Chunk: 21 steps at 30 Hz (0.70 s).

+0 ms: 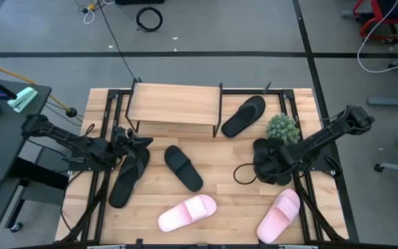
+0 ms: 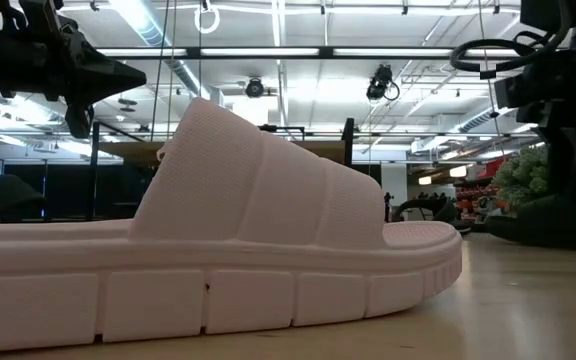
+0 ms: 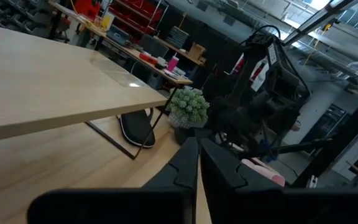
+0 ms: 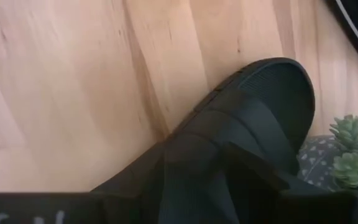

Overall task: Pick and place slides into the shelf
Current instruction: Put the right black slide on the shelf

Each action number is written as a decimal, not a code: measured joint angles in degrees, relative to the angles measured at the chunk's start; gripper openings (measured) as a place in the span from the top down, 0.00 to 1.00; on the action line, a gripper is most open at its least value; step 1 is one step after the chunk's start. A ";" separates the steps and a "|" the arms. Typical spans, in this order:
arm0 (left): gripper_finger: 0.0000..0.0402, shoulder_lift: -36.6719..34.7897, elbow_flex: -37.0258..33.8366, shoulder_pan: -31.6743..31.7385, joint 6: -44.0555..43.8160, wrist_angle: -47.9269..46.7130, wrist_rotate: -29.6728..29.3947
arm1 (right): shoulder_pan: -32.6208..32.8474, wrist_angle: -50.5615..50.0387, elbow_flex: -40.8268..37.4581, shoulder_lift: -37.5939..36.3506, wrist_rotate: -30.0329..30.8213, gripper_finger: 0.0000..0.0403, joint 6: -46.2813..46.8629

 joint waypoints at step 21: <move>0.94 -0.02 0.00 0.04 4.63 -0.02 0.00 | 3.40 -5.77 -0.04 2.21 6.55 0.59 -0.99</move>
